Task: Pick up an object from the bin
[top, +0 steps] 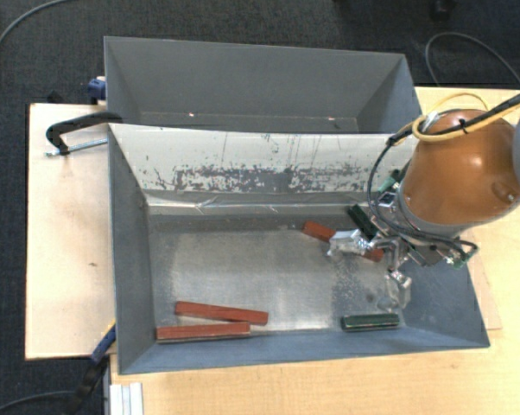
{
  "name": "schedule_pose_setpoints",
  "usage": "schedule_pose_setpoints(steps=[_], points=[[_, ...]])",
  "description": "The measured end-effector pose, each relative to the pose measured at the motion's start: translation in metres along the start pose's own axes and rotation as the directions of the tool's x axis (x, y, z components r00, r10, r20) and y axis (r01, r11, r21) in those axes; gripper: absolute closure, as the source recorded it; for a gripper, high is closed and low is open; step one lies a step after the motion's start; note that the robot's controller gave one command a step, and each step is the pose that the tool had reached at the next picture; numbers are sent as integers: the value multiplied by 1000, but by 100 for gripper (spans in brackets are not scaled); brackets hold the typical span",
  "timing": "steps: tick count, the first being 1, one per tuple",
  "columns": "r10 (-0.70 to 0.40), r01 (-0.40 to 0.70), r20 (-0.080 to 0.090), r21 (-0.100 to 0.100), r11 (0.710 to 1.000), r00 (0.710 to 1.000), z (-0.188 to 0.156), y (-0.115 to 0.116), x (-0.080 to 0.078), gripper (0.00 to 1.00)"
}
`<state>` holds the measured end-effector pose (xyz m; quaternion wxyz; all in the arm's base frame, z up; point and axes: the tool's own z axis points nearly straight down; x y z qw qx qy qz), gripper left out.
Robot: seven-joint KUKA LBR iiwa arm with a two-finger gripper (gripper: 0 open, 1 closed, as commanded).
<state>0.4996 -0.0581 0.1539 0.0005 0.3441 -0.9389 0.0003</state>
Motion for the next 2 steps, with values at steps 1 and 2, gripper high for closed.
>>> schedule_pose_setpoints(steps=[1,2], points=[[-96,96,-1,-4,995,995,87,-15,26,0],[5,-5,7,2,1000,1000,62,4,-15,0]])
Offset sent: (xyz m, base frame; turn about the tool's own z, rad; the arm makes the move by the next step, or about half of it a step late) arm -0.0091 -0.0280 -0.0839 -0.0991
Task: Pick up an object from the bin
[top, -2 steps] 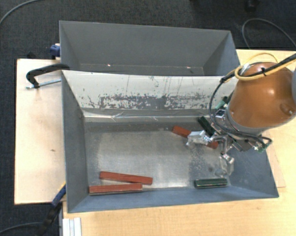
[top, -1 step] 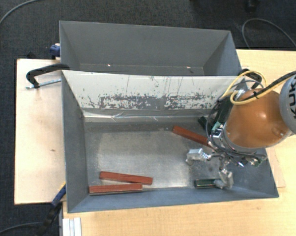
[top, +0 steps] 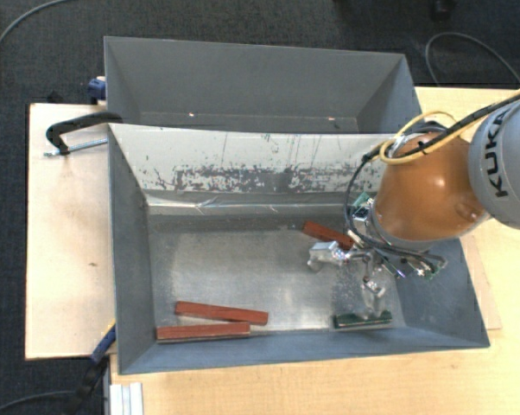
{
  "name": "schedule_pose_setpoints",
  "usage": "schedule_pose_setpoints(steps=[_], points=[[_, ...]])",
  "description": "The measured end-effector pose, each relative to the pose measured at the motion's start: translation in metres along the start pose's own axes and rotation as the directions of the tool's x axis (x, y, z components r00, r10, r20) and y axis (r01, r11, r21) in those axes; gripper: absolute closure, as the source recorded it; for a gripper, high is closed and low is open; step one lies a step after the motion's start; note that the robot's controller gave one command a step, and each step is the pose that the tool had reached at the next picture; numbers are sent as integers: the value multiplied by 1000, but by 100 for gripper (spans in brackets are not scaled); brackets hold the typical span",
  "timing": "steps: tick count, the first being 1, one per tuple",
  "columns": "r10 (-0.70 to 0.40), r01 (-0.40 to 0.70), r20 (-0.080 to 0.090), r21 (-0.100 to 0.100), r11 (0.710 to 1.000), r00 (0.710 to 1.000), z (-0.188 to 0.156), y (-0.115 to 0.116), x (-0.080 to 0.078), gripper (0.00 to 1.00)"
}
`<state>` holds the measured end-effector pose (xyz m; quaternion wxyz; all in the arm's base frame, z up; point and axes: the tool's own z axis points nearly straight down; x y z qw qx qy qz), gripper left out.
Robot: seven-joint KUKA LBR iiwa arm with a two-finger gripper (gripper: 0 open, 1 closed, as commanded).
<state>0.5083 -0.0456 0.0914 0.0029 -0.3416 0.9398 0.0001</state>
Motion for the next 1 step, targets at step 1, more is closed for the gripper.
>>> schedule_pose_setpoints(steps=[1], points=[[136,-136,5,8,991,991,-14,-92,-17,0]])
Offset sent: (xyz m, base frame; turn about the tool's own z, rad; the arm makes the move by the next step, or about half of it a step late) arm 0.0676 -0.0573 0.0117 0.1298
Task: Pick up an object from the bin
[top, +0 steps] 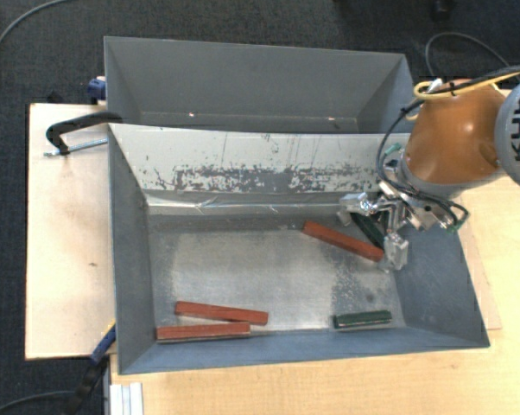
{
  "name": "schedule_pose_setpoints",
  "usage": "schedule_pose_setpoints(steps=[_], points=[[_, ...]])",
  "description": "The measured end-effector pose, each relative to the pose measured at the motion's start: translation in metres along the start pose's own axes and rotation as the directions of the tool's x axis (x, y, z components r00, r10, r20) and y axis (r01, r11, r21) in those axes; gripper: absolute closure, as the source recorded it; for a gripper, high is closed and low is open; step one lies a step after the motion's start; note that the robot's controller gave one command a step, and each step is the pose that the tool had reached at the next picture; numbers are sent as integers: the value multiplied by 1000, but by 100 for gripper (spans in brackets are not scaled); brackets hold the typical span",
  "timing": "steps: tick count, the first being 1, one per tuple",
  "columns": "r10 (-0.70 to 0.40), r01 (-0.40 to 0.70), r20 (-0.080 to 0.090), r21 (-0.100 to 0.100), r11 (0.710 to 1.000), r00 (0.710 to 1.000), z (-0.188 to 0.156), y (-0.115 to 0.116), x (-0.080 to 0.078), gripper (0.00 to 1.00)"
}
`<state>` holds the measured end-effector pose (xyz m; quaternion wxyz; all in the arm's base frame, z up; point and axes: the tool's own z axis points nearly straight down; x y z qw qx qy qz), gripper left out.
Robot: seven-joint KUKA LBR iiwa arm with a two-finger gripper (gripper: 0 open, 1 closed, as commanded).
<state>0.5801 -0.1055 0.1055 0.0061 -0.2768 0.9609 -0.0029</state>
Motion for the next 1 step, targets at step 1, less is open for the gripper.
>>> schedule_pose_setpoints(steps=[1], points=[[59,-59,-5,-7,998,998,36,-3,-15,0]])
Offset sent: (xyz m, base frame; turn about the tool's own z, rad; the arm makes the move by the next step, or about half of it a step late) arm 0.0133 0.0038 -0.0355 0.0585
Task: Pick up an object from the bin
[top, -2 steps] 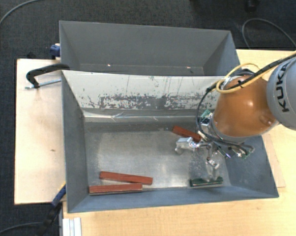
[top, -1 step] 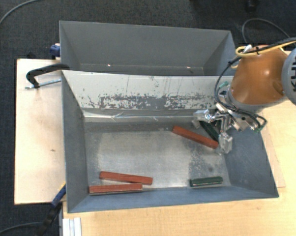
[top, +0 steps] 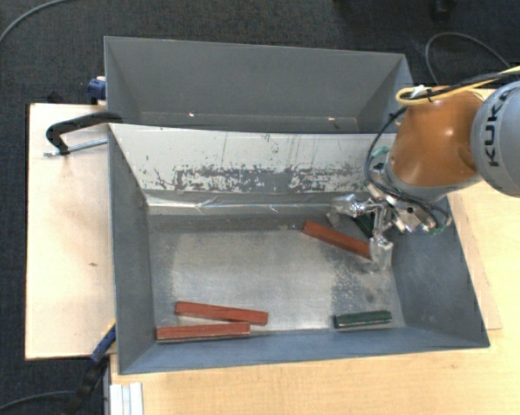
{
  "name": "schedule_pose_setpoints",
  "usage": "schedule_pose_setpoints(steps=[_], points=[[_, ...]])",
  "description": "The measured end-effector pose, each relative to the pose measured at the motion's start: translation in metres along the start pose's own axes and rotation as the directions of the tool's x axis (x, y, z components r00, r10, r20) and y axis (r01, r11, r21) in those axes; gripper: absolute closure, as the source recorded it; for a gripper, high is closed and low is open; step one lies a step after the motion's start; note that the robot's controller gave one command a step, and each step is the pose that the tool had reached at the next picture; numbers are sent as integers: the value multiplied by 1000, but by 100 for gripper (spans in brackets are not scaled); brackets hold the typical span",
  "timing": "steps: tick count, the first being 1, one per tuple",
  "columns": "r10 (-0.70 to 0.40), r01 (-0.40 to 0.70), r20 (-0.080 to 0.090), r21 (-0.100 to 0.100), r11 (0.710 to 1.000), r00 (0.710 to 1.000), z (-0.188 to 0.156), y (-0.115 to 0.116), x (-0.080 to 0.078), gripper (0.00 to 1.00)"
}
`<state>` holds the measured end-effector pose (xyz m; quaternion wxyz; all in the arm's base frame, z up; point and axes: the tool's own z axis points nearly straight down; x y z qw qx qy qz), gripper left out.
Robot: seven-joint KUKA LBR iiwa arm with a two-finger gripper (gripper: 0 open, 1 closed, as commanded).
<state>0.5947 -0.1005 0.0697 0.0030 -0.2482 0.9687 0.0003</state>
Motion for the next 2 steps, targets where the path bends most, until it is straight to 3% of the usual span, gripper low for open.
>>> schedule_pose_setpoints(steps=[1,2], points=[[1,-1,0,0,1000,1000,-2,0,0,100],[20,-20,7,7,1000,1000,-177,8,13,100]])
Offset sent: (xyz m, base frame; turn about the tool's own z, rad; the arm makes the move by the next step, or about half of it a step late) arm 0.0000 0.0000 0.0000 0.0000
